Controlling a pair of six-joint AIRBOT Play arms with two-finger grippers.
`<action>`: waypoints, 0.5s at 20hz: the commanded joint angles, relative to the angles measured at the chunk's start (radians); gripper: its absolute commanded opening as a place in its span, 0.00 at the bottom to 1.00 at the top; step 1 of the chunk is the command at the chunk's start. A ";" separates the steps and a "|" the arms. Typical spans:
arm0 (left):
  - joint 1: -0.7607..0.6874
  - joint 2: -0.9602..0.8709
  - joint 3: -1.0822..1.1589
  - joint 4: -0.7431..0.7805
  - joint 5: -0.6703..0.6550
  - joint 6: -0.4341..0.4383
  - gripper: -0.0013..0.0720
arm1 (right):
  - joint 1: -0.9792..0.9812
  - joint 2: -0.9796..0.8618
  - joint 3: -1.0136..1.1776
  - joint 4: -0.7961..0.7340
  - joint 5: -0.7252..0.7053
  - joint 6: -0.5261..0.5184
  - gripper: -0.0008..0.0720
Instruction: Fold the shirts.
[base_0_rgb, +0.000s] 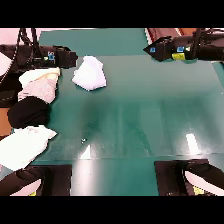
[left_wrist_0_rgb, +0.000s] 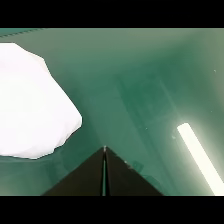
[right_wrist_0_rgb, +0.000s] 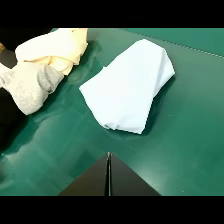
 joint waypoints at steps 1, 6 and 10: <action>0.000 0.001 0.000 0.000 0.000 0.000 0.05 | 0.000 0.000 0.001 0.000 0.000 0.000 0.03; 0.000 0.001 0.000 0.000 0.000 0.000 0.05 | 0.000 0.000 0.001 0.000 0.000 0.000 0.03; 0.000 0.001 0.000 -0.030 0.076 -0.008 0.05 | 0.000 0.000 0.001 0.000 0.000 0.000 0.03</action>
